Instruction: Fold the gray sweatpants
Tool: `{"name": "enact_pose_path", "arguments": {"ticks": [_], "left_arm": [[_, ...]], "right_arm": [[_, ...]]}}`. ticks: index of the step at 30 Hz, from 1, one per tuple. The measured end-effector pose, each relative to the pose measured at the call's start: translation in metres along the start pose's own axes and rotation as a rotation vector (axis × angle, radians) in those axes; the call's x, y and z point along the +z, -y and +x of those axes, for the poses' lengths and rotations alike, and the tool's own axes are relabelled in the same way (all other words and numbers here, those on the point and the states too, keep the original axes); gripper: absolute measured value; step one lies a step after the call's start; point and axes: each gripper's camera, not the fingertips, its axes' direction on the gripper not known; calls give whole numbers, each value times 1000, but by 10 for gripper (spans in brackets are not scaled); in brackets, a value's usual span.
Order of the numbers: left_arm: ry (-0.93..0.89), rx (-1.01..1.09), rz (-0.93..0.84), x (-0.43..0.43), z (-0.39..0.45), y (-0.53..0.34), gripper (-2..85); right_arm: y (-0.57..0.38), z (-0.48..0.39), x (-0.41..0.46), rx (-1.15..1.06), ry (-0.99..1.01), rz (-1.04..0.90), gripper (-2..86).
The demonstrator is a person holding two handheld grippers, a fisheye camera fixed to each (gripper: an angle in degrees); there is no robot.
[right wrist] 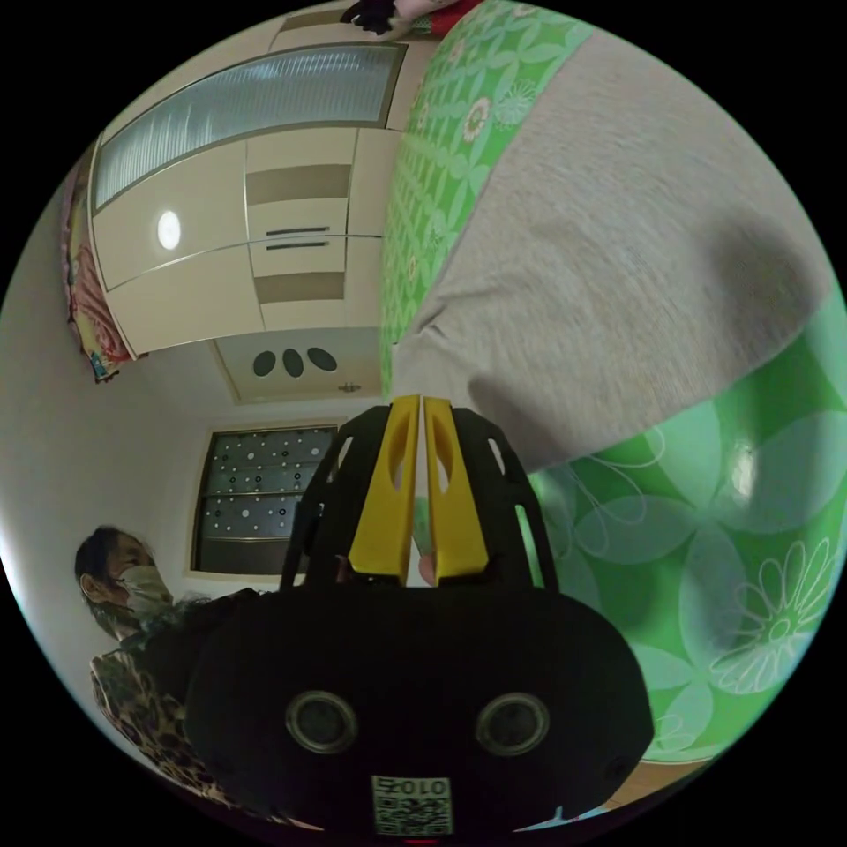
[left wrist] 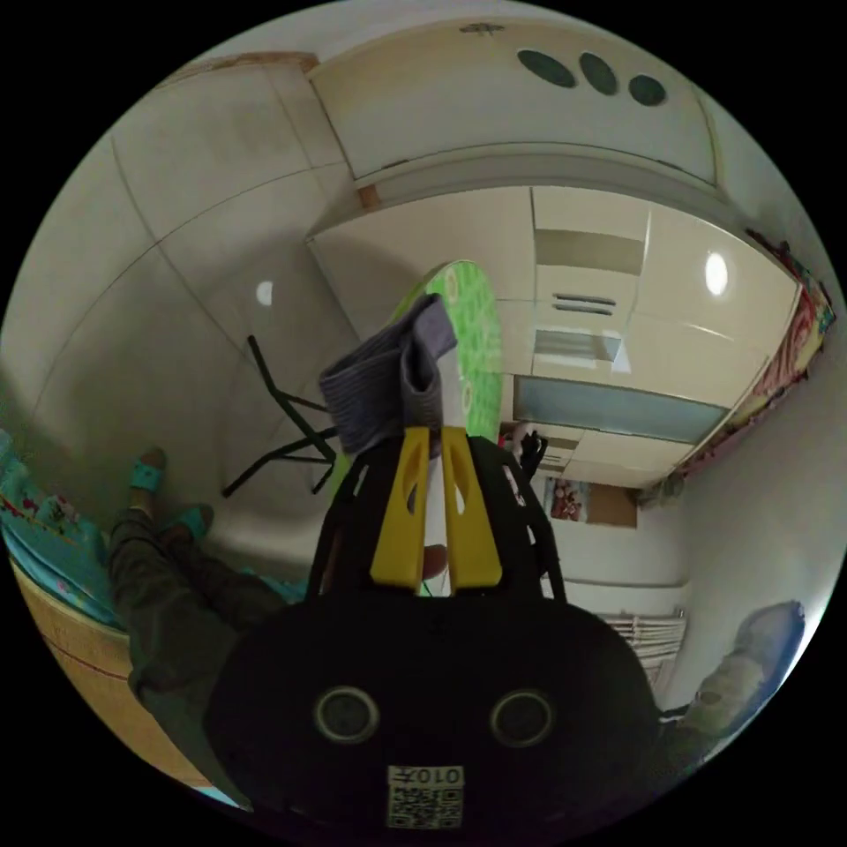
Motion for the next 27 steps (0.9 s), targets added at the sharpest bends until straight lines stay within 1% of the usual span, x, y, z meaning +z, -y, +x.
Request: {"name": "enact_pose_path", "arguments": {"ticks": [4, 7, 14, 18, 24, 27], "left_arm": [[-6, 101, -5, -5, 25, 3, 5], [-36, 155, -22, -6, 41, 8, 2], [-155, 215, -46, -5, 69, 26, 1], [-204, 229, -60, 1, 86, 36, 0], [-237, 251, -84, 10, 106, 47, 0], [-237, 264, -92, 12, 113, 53, 0]], "right_arm": [[-5, -5, -22, 26, 42, 1, 48], [-11, -8, -39, 60, 65, -14, 76], [-28, -11, -70, 116, 53, -25, 97], [-28, -7, -66, 151, 64, -63, 106], [-14, 7, -70, 175, 180, 17, 112], [-1, 11, -72, 178, 188, 50, 110]]}}
